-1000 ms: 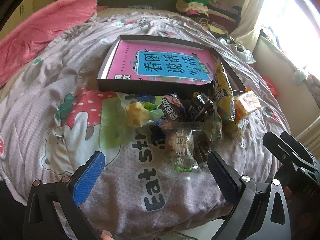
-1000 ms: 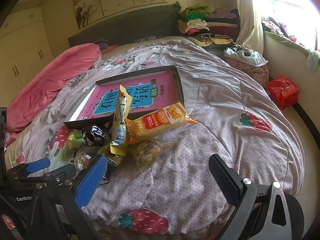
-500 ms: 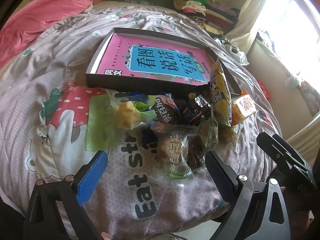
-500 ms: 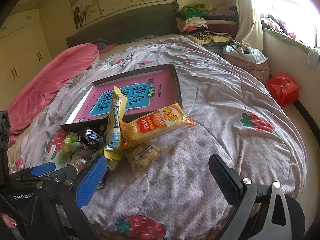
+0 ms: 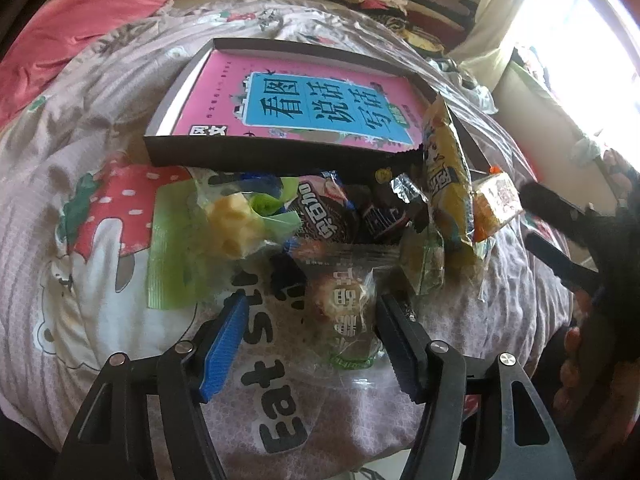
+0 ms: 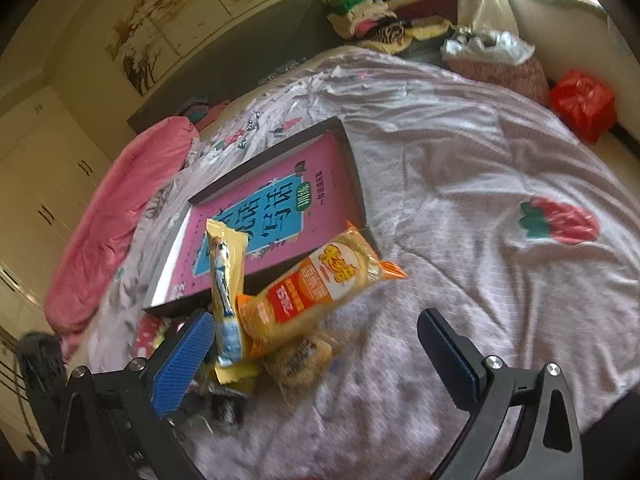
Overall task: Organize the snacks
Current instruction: 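Grasp the clear pastry bag with left tool while right tool grasps the yellow cracker bag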
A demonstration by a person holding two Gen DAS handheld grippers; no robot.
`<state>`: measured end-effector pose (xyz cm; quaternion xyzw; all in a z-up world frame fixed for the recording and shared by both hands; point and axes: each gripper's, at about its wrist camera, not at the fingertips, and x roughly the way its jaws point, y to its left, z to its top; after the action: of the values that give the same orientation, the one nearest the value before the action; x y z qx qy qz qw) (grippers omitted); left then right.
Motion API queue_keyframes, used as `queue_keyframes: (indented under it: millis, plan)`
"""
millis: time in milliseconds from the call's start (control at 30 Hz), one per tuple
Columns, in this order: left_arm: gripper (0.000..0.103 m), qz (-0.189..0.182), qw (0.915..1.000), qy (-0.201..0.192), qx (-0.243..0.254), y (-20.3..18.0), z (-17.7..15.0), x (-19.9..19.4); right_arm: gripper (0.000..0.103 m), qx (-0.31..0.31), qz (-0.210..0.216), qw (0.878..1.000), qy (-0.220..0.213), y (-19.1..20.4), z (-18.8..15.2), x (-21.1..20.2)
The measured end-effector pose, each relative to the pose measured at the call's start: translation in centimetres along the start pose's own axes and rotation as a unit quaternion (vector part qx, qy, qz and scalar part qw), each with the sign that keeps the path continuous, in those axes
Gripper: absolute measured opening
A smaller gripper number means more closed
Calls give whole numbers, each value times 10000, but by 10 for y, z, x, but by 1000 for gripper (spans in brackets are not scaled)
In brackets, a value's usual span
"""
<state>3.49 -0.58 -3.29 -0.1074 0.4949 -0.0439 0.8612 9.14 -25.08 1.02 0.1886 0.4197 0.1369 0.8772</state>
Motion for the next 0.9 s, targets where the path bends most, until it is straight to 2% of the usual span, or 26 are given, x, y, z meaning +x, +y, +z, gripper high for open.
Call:
queue_keyframes:
  millis: [67,133,267,333,400,500,667,733,900]
  plan:
    - [61,-21,10000,14,50,-2,0,2,101,92,67,9999,86,-1,2,8]
    - [57,-31,9999,24,115,-5,1,3,94,229,178,9994,165,-2,4,16]
    - [52,-37,9998,37,189,-7,4,6,75,495,375,9976,309,-9,8,31]
    - [43,-93,9997,74,202,-8,4,7,66,539,445,9969,365,-10,10,37]
    - [38,-122,9996,95,237,-10,4,8,55,498,495,9968,376,-7,13,41]
    - [37,-151,9995,105,240,-10,5,10,41,358,539,9973,339,-3,14,42]
    - [36,-266,9994,83,203,-8,6,7,31,149,521,9985,97,2,15,31]
    - [36,-331,9992,43,201,-7,6,2,23,36,450,9990,-51,3,16,23]
    - [36,-460,9986,-217,135,-4,14,-18,23,-187,393,9985,-321,6,21,10]
